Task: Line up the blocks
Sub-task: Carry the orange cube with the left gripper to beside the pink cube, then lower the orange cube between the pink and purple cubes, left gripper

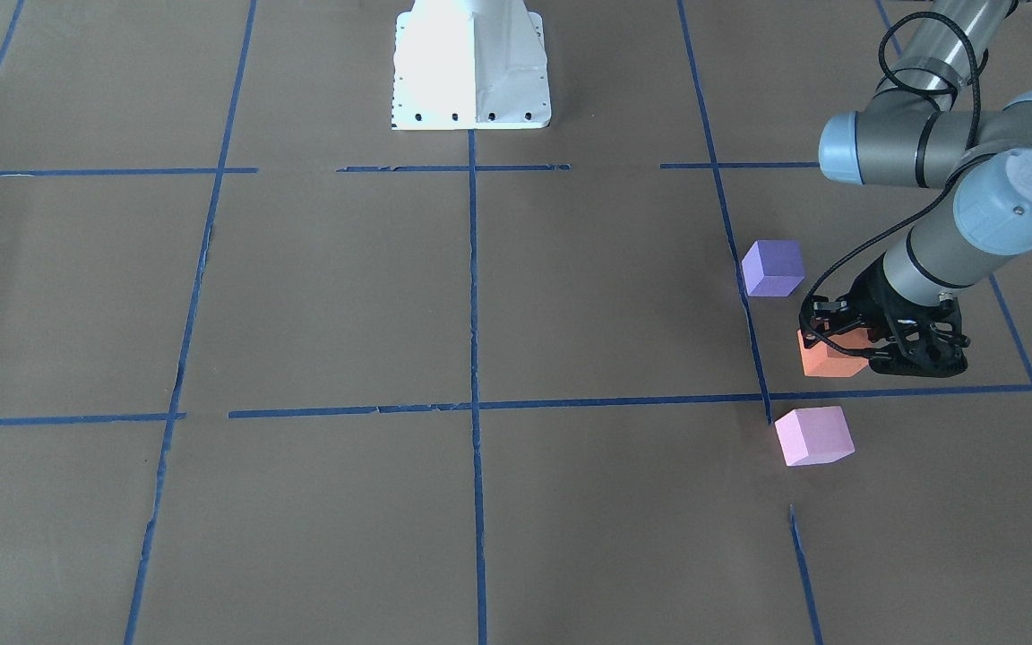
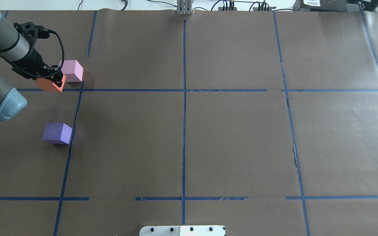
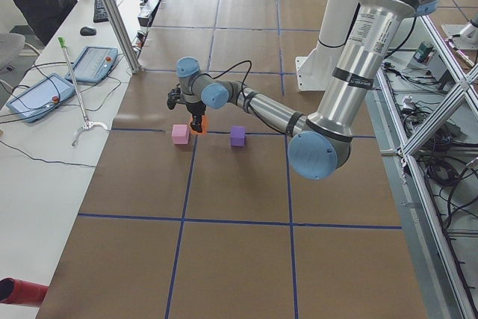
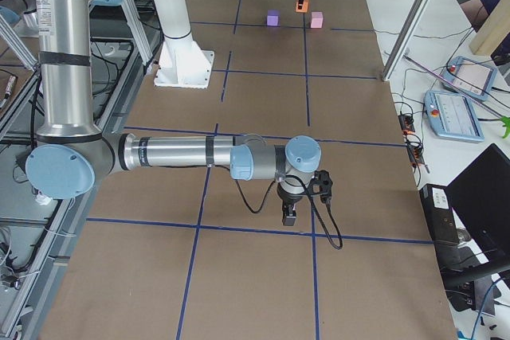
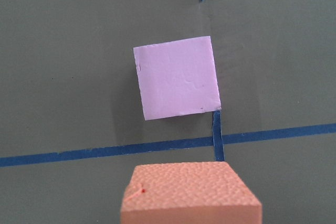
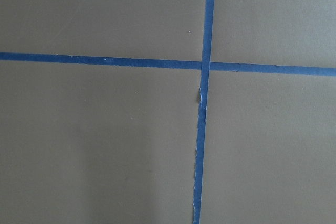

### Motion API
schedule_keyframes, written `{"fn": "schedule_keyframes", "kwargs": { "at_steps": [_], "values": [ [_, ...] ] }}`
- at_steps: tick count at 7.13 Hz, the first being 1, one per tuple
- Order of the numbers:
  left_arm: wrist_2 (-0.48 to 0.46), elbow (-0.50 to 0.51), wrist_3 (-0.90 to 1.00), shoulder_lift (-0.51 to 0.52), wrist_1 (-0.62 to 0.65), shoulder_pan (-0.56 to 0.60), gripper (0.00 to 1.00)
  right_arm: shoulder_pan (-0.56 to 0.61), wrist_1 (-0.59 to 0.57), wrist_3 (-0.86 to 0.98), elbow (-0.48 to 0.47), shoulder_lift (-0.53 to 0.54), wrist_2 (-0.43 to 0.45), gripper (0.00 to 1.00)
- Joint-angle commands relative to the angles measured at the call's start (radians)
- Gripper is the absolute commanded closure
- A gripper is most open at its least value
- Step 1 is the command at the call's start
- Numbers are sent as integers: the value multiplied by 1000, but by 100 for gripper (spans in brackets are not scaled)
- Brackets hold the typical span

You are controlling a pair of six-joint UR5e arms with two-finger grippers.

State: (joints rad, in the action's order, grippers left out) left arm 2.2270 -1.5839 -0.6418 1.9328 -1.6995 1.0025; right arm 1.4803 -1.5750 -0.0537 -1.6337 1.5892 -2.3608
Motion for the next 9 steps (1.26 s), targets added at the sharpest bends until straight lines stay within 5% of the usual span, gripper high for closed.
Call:
{"fn": "schedule_keyframes", "kwargs": {
  "at_steps": [1, 9],
  "values": [
    [3, 44, -6, 5, -23, -10, 75, 0, 1, 0, 0, 0, 0, 0],
    [-1, 130, -124, -3, -172, -82, 74, 0, 1, 0, 0, 0, 0, 0]
  ]
}}
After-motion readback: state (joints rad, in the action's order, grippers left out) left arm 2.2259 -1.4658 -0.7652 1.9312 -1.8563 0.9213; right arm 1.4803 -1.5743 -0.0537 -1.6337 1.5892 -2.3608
